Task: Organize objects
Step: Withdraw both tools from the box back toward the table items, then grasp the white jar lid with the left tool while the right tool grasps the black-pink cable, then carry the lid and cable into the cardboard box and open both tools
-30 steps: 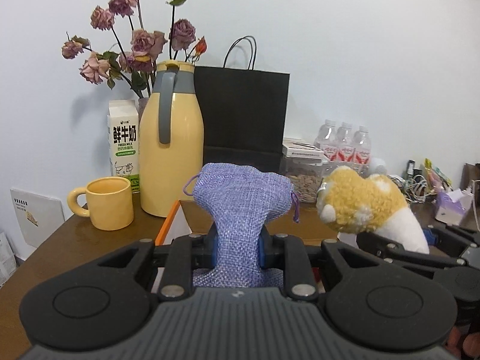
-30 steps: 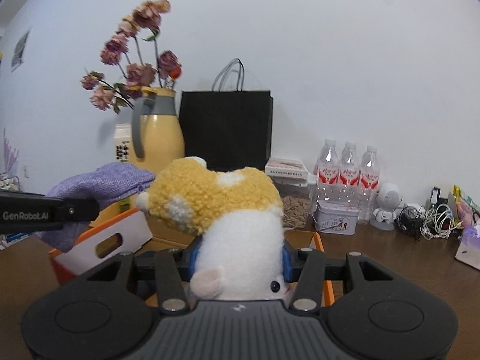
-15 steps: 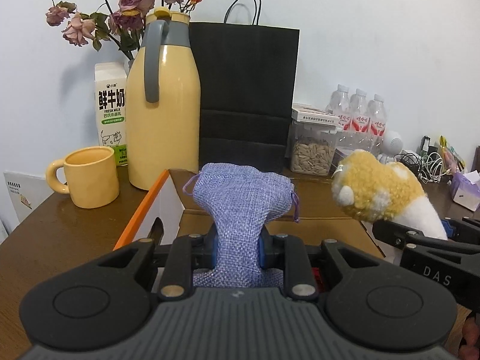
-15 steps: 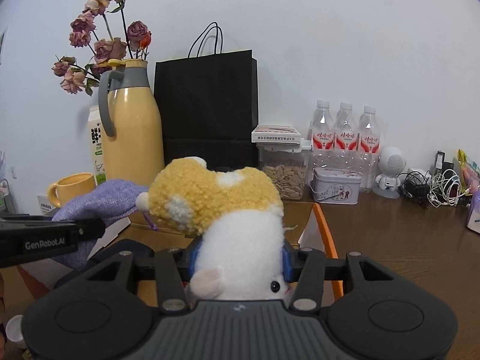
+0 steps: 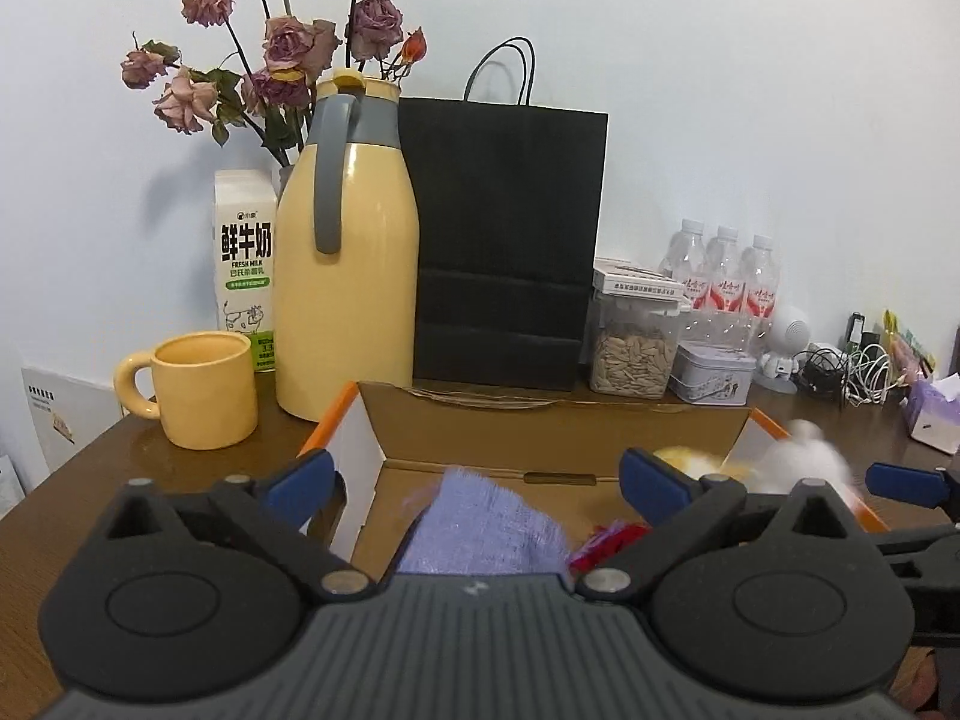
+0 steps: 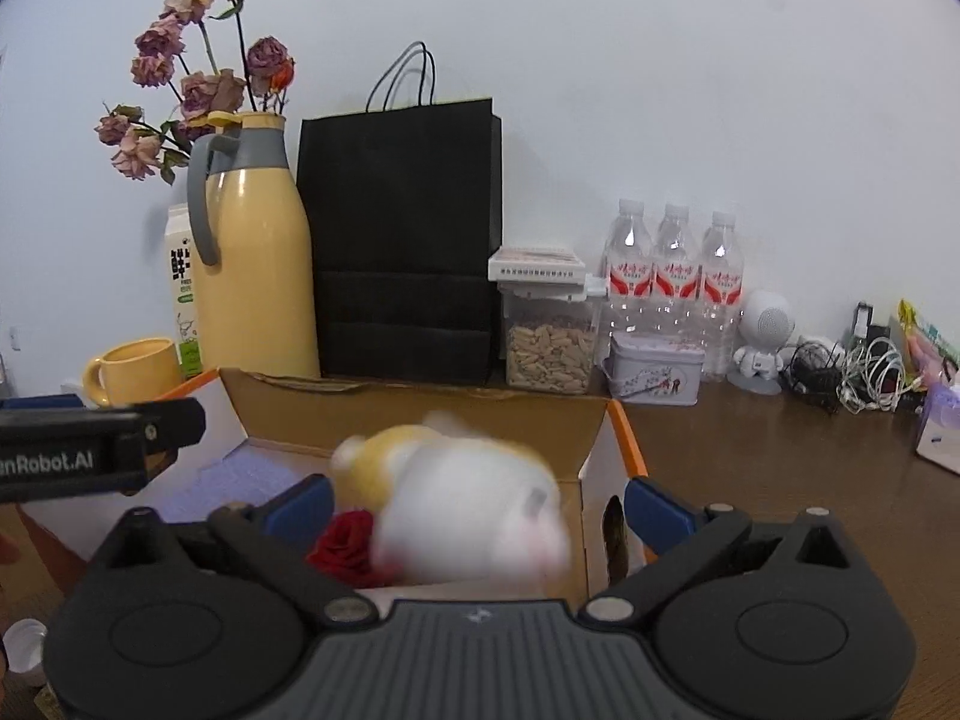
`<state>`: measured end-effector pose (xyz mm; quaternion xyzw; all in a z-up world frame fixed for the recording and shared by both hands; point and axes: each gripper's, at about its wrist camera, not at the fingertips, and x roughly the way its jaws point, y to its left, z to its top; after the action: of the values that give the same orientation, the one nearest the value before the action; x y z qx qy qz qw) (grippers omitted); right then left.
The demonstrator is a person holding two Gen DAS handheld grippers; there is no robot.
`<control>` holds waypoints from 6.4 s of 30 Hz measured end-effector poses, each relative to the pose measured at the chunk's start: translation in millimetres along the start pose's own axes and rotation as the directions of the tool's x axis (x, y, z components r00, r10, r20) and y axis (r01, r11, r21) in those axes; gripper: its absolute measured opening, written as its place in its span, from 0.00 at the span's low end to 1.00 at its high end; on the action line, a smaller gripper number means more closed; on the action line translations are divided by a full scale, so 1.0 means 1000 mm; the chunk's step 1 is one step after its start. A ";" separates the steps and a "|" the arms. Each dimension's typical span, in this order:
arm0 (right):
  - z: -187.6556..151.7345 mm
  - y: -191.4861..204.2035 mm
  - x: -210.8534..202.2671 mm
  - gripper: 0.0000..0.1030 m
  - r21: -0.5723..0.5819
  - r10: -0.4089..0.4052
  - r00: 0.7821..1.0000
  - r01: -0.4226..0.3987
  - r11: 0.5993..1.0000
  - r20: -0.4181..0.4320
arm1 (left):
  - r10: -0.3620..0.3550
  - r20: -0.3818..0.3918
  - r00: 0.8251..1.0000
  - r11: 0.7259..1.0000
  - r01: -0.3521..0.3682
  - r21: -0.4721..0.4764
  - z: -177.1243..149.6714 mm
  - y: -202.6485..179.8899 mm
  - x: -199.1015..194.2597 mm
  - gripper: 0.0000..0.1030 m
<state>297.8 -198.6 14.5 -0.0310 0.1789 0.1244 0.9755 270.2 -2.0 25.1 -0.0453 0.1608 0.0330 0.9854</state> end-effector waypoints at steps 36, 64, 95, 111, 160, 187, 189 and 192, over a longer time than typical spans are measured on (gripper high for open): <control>0.017 0.000 -0.051 1.00 -0.021 0.014 0.999 -0.013 1.000 0.044 | -0.012 -0.006 1.000 0.999 0.012 -0.035 0.020 0.007 -0.046 1.00; -0.069 -0.017 -0.161 1.00 -0.048 0.099 0.984 -0.107 0.993 -0.150 | -0.025 -0.148 0.989 0.999 0.029 0.020 -0.048 0.049 -0.162 1.00; -0.098 0.012 -0.118 1.00 -0.014 0.109 0.932 -0.121 0.993 -0.345 | -0.048 -0.265 0.963 0.997 0.031 -0.066 -0.089 0.070 -0.168 1.00; -0.100 0.010 -0.125 0.93 -0.016 0.114 0.949 -0.124 0.992 -0.295 | -0.041 -0.283 0.958 0.997 0.022 -0.072 -0.093 0.071 -0.163 1.00; -0.077 -0.002 -0.121 0.89 0.000 0.093 0.979 -0.095 0.995 -0.181 | 0.062 -0.302 0.951 0.997 -0.070 -0.015 -0.073 0.068 -0.061 0.39; -0.002 0.009 -0.112 0.89 -0.061 0.087 0.996 -0.085 0.995 0.035 | -0.049 0.020 0.999 0.999 0.049 0.014 0.016 0.013 -0.092 0.39; 0.008 0.011 -0.104 0.89 -0.066 0.086 0.995 -0.082 0.994 0.051 | -0.053 0.025 0.998 0.999 0.052 0.012 0.019 0.008 -0.086 0.40; 0.020 0.013 -0.089 0.89 -0.066 0.089 0.994 -0.085 0.994 0.065 | -0.052 0.022 0.998 0.999 0.052 0.005 0.023 0.003 -0.074 0.40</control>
<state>221.3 -204.5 65.1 -0.0499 0.1430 0.1732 0.9732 206.7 -0.9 70.1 -0.0471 0.1488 0.0074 0.9877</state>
